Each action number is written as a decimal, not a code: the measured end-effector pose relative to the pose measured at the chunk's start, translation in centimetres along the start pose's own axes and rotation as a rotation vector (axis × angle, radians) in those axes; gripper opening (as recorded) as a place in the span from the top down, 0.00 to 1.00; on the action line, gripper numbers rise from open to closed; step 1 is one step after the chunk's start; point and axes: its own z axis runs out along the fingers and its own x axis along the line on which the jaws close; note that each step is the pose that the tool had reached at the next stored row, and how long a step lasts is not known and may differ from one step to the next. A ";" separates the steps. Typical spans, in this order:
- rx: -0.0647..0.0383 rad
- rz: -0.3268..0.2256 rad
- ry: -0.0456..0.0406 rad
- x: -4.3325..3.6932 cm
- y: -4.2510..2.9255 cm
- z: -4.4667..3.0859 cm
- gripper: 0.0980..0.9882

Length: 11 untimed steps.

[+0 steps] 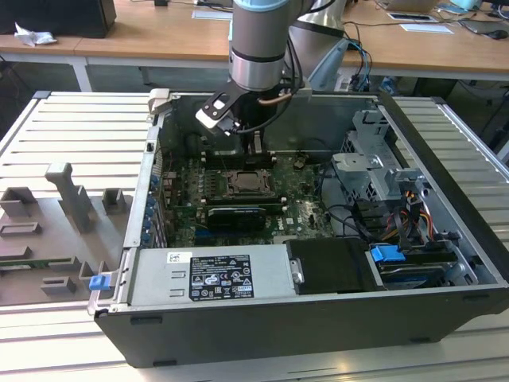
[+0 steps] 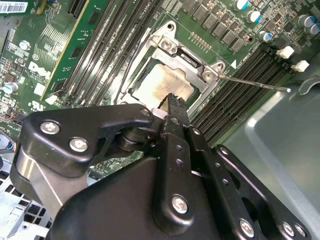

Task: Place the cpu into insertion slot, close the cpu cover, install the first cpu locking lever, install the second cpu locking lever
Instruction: 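Install the first cpu locking lever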

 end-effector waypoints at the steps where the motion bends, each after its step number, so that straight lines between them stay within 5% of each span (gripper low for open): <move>1: 0.000 0.000 0.0001 0.00 0.00 -0.02 0.99; 11: 0.000 0.000 -0.0001 0.00 0.00 -1.23 0.99</move>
